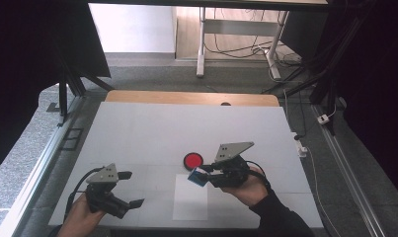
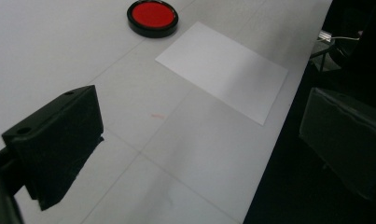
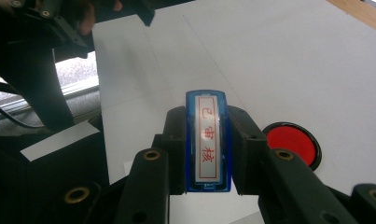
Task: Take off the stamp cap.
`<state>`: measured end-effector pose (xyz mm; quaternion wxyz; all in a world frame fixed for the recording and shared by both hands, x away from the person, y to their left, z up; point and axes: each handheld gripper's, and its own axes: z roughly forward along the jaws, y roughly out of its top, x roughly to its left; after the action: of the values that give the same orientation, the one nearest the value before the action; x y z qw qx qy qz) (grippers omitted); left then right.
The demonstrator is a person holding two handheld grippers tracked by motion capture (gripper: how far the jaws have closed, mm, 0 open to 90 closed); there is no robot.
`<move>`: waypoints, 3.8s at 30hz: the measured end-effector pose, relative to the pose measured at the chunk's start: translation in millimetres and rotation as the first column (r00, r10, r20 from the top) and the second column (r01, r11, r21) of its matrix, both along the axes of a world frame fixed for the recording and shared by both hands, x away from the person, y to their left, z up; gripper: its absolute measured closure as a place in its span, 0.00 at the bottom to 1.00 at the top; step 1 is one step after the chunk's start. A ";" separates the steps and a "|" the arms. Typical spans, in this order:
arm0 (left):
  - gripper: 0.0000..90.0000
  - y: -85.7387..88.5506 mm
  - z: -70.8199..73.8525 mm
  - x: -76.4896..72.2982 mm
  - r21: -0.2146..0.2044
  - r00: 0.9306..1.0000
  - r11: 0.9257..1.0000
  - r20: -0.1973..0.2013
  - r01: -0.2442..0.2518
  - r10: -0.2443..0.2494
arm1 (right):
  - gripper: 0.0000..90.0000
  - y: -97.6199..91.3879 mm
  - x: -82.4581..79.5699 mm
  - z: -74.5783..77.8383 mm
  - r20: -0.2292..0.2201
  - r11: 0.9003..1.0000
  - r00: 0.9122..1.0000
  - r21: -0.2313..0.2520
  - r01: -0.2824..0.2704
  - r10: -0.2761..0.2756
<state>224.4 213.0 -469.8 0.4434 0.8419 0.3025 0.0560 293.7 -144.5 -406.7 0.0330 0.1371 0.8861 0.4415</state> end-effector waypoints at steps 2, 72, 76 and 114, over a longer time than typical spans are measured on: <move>0.00 -4.7 1.2 3.2 0.001 1.000 1.000 0.007 0.018 -0.018 | 0.78 0.1 -0.4 0.4 0.002 1.000 1.000 0.000 -0.004 0.004; 0.71 -112.1 2.2 66.8 -0.105 0.827 0.820 0.086 0.563 -0.556 | 0.78 5.7 -12.8 12.2 -0.015 0.986 0.987 0.060 -0.158 0.159; 0.73 -111.0 1.2 68.3 -0.143 0.824 0.812 0.081 0.566 -0.560 | 0.78 5.5 -12.5 11.9 -0.015 0.986 0.987 0.058 -0.156 0.157; 0.77 -104.0 3.7 66.3 -0.144 0.827 0.815 0.049 0.561 -0.560 | 0.78 -2.6 -7.7 13.9 -0.033 0.975 0.983 0.137 -0.175 0.181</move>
<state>290.7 108.9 -466.1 0.5039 0.8570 0.0438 -0.0982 286.0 -147.0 -392.8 -0.0360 0.0692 0.8639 0.4975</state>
